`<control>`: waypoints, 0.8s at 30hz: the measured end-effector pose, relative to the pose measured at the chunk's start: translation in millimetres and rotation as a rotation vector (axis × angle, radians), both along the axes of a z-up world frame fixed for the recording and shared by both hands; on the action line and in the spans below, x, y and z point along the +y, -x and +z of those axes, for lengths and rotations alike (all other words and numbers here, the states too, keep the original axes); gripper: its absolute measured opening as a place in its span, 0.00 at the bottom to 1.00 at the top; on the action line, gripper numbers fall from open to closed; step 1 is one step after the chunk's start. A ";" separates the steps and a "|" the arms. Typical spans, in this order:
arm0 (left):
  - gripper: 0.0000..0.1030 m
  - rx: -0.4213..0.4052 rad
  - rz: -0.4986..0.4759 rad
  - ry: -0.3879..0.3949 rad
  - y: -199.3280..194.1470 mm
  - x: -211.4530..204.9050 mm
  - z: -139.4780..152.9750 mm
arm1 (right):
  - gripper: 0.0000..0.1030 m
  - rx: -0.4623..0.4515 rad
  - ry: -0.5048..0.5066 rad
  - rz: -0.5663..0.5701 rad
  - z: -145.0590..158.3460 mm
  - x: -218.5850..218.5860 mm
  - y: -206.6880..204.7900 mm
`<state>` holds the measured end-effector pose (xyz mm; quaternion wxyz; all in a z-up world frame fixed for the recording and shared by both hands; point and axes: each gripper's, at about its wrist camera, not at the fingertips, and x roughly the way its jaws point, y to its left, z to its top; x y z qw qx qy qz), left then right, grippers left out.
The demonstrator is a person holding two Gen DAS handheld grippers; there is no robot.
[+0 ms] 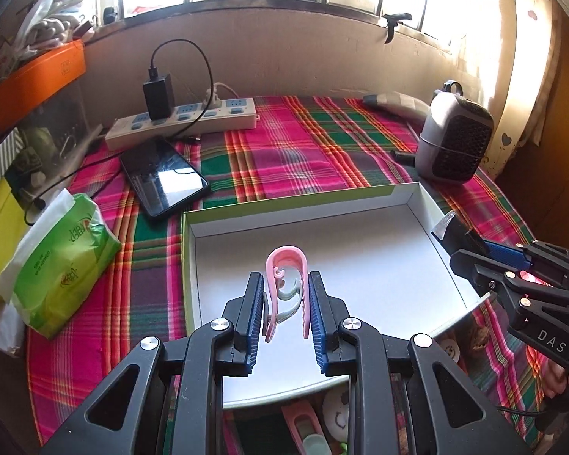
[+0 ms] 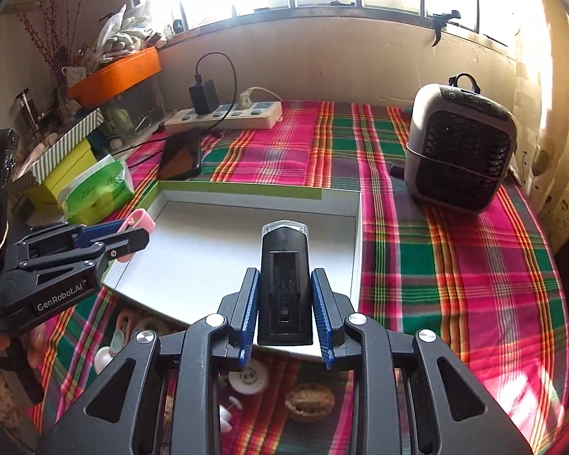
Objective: Organize objects
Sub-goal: 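Carry the pink clip and black device into the white box, opening the right tool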
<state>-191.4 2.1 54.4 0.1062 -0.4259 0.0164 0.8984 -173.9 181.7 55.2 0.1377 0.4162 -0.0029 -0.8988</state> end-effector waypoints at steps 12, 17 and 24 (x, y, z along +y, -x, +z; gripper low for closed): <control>0.21 -0.053 0.026 0.020 45.0 1.7 -21.5 | 0.28 -0.078 -0.005 -0.027 -24.0 -8.9 49.7; 0.21 -0.077 0.046 0.025 55.1 -1.6 -29.9 | 0.28 -0.099 -0.014 -0.050 -30.0 -7.9 59.6; 0.21 -0.096 0.055 0.034 61.1 -1.8 -38.0 | 0.28 -0.111 -0.036 -0.071 -39.1 -6.0 67.6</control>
